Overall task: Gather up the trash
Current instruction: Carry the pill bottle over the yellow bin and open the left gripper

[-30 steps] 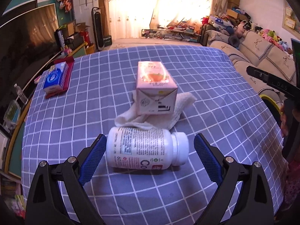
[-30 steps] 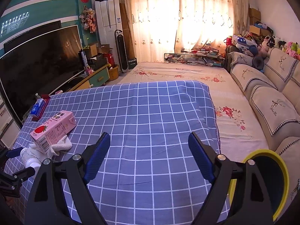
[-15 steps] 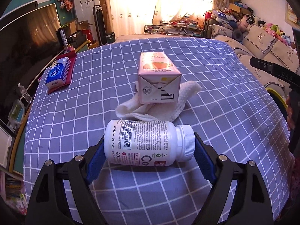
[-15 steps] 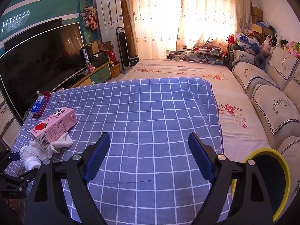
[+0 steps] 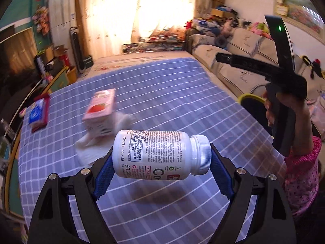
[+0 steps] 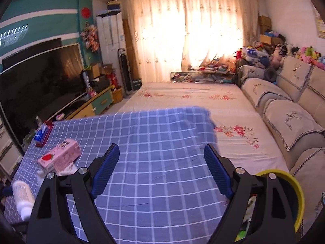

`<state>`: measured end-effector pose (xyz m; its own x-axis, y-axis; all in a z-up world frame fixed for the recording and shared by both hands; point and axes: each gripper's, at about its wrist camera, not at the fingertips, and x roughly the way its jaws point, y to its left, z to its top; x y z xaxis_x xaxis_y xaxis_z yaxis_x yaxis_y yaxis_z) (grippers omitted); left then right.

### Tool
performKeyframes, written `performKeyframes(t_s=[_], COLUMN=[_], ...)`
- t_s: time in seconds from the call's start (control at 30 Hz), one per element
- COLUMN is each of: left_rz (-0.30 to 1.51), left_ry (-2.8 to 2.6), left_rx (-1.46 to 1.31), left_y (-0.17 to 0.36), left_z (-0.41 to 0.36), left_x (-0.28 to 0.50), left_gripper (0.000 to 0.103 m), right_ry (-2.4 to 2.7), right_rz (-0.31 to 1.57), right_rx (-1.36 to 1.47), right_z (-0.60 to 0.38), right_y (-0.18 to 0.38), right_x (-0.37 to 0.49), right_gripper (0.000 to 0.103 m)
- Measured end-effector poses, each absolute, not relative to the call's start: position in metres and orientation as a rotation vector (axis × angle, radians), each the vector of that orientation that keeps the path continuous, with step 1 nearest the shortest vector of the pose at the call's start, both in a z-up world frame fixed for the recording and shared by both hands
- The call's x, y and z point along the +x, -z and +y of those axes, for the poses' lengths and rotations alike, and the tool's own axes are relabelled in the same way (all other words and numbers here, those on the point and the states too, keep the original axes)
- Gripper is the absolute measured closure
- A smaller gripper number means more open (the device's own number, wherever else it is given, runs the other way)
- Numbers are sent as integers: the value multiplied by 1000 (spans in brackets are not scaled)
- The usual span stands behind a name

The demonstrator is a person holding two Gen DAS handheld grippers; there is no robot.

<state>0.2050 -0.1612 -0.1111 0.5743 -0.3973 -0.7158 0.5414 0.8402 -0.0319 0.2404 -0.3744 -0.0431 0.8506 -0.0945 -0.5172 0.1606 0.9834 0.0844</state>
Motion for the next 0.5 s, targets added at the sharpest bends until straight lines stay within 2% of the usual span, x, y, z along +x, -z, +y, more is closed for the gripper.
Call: performKeyframes(t_s=[0.2, 0.5], left_rz=[777, 780], left_ry=[711, 931], left_rx=[257, 346], left_y=[111, 118], left_z=[-238, -382], left_x=[208, 209], left_gripper=[20, 20], right_ry=[297, 592], right_rz=[452, 376], right_rx=[149, 240], right_z=[-430, -522], right_y=[21, 20], right_x=[184, 79], right_gripper=[20, 19])
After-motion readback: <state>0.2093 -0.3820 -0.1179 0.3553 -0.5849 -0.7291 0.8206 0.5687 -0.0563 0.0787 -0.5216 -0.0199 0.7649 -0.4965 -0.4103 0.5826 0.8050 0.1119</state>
